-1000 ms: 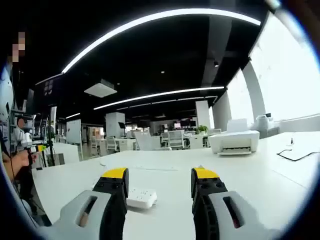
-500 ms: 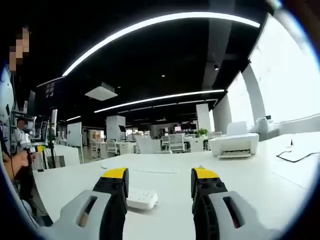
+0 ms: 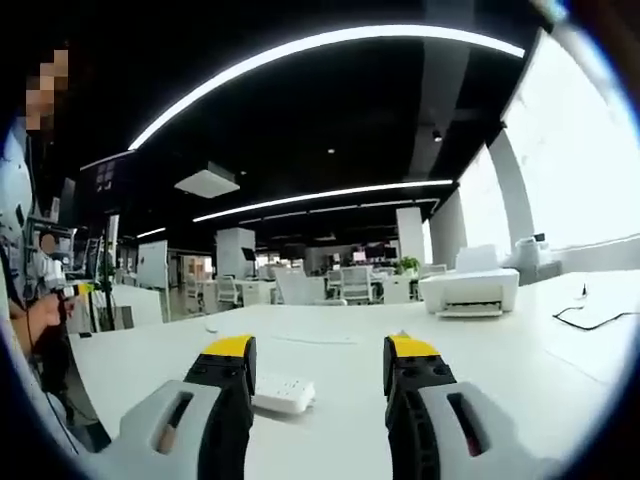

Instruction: Pick up the power strip scattered on the table, fix it on the side mounting bracket of the table, and press the switch

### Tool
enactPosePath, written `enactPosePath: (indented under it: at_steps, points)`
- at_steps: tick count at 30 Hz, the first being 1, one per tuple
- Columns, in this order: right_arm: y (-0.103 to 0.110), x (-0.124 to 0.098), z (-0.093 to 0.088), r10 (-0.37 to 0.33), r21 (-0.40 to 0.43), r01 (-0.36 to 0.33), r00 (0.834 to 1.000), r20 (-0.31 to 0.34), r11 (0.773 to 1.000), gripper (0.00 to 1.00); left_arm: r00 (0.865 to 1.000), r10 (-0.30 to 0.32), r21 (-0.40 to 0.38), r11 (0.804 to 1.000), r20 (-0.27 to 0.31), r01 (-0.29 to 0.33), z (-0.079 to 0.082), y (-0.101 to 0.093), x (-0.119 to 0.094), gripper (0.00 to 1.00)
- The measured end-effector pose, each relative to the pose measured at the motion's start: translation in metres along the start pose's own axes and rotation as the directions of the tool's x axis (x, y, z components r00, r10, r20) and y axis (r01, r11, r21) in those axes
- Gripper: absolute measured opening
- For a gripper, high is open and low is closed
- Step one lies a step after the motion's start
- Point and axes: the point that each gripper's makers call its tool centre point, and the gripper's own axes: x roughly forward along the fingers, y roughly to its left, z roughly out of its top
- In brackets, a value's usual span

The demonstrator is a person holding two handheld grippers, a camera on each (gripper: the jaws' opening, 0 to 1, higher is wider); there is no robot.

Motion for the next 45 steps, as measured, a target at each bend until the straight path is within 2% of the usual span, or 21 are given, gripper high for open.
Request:
enactPosePath:
  at_steps: [19, 29, 37, 45]
  points:
    - [0.002, 0.005, -0.003, 0.03, -0.013, -0.03, 0.999, -0.014, 0.999, 0.48, 1.0, 0.011, -0.001, 1.0, -0.005, -0.011, 0.0, 0.0, -0.005, 0.85]
    - [-0.004, 0.01, 0.002, 0.053, -0.03, -0.053, 0.998, -0.027, 0.998, 0.5, 1.0, 0.013, -0.01, 1.0, -0.014, -0.013, -0.005, 0.0, -0.008, 0.85]
    - [-0.003, 0.014, 0.001, 0.087, -0.046, -0.089, 0.995, -0.044, 0.995, 0.51, 1.0, 0.001, -0.02, 1.0, -0.031, -0.002, -0.012, -0.004, -0.009, 0.86]
    - [0.001, 0.019, -0.001, 0.172, -0.064, -0.176, 0.983, -0.064, 0.982, 0.52, 0.998, -0.034, -0.019, 0.999, -0.051, 0.033, -0.016, -0.012, -0.007, 0.86]
